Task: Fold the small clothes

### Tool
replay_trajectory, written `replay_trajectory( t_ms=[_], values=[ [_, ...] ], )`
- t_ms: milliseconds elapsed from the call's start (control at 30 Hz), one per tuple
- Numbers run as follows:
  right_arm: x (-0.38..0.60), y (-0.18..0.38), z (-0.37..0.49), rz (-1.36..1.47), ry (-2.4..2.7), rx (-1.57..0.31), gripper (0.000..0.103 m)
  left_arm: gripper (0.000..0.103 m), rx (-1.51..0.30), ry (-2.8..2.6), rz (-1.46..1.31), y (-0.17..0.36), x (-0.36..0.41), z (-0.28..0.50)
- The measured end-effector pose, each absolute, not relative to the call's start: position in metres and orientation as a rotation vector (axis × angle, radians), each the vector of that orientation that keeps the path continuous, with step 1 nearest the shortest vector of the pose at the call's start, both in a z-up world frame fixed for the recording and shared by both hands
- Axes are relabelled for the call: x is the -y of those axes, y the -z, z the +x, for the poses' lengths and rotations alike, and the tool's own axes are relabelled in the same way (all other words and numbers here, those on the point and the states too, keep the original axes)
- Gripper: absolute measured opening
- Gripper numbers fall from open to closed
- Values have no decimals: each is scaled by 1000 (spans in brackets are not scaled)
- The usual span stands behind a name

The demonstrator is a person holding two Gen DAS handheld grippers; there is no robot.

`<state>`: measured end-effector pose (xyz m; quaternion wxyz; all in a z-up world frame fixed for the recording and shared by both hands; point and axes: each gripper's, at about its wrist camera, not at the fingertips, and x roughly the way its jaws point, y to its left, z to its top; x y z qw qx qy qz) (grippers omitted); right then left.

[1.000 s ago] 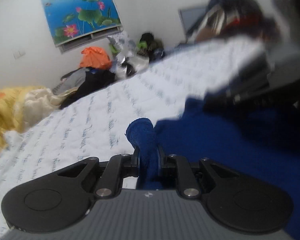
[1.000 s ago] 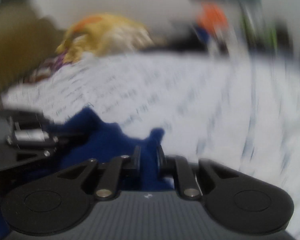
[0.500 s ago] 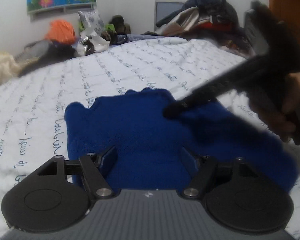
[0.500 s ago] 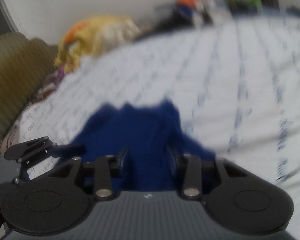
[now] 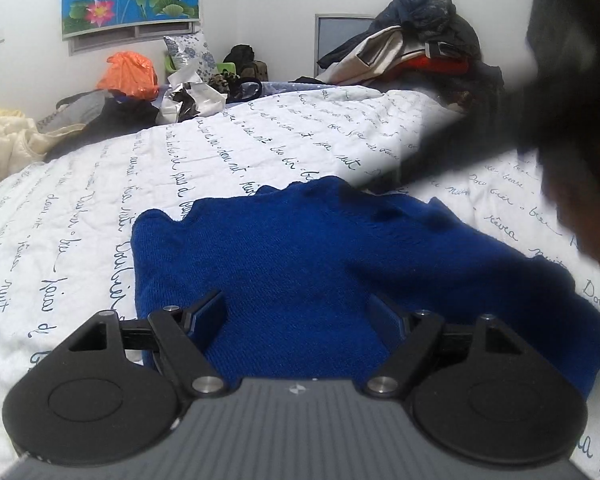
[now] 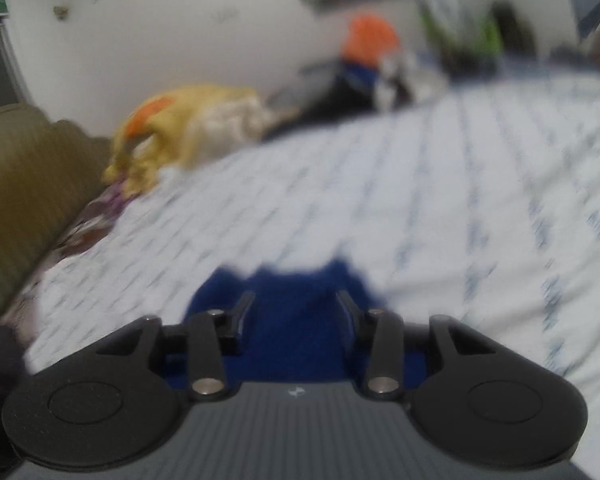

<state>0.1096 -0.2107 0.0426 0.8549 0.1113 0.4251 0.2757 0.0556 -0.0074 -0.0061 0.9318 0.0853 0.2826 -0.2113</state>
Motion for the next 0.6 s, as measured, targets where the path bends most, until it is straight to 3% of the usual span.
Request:
replay_trajectory(
  t_ms=[33, 100, 167, 233, 400, 467, 533, 600],
  values=[
    [203, -26, 113, 146, -529, -953, 41, 79, -578, 430, 176, 6, 8, 56],
    [210, -8, 117, 93, -532, -848, 40, 81, -576, 421, 186, 6, 9, 55],
    [218, -11, 138, 211, -490, -920, 39, 83, -566, 397, 201, 5, 10, 53],
    [208, -22, 141, 157, -454, -958, 39, 83, -545, 369, 196, -1, 6, 41],
    [208, -53, 91, 172, -541, -878, 42, 101, -575, 453, 131, -13, -3, 5],
    [199, -33, 88, 78, -515, -952, 42, 103, -587, 451, 198, -2, 4, 3],
    [207, -17, 86, 38, -549, -847, 42, 103, -557, 439, 282, 7, 11, 2],
    [217, -20, 100, 126, -520, -903, 42, 103, -576, 427, 252, 0, 8, 3]
  ],
)
